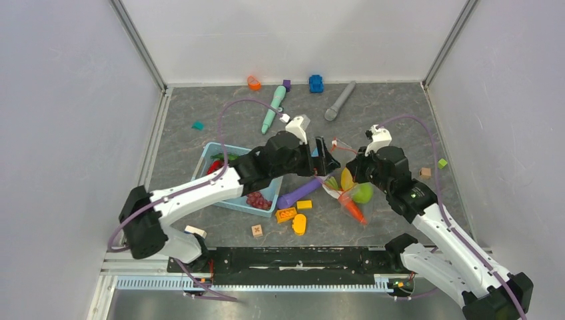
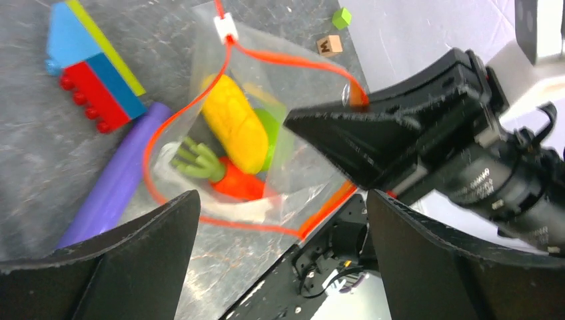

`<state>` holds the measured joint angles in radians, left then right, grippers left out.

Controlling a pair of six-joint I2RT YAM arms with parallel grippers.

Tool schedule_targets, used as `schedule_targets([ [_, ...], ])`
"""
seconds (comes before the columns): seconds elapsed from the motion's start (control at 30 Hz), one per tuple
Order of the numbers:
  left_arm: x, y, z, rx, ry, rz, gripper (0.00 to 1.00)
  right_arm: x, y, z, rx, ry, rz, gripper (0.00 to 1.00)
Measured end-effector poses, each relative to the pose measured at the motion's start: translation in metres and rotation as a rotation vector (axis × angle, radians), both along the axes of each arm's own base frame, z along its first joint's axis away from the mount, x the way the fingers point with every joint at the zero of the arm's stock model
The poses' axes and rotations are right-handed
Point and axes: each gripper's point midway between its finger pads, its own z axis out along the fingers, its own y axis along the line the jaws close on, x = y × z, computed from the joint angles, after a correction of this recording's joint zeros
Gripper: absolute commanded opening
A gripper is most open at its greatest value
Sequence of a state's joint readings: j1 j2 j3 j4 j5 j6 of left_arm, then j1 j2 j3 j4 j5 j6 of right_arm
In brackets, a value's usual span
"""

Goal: Place the food in the zip-top bag and seal the zipper
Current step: Place the fake fruit in the zipper food storage bag, then pick up the fake fruit from the bin.

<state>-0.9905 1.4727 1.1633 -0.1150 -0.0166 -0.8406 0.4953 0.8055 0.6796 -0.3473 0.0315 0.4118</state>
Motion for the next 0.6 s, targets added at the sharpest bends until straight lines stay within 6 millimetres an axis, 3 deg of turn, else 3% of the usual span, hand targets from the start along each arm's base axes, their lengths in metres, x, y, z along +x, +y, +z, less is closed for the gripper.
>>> schedule_targets([
  [0.1,-0.005,0.026,0.011,0.025,-0.068,0.022,1.0,0.004,-0.008,0.002,-0.038,-0.016,-0.032,0.0],
  [0.2,-0.004,0.06,0.008,0.085,-0.101,0.107,1.0,0.005,-0.016,0.0,-0.074,-0.018,-0.06,0.0],
  [0.4,0.008,0.152,-0.029,0.271,-0.095,0.347,1.0,0.008,-0.027,-0.001,-0.119,-0.032,-0.098,0.0],
  [0.6,0.024,0.226,-0.073,0.429,0.002,0.562,1.0,0.008,-0.034,0.001,-0.145,-0.047,-0.118,0.0],
])
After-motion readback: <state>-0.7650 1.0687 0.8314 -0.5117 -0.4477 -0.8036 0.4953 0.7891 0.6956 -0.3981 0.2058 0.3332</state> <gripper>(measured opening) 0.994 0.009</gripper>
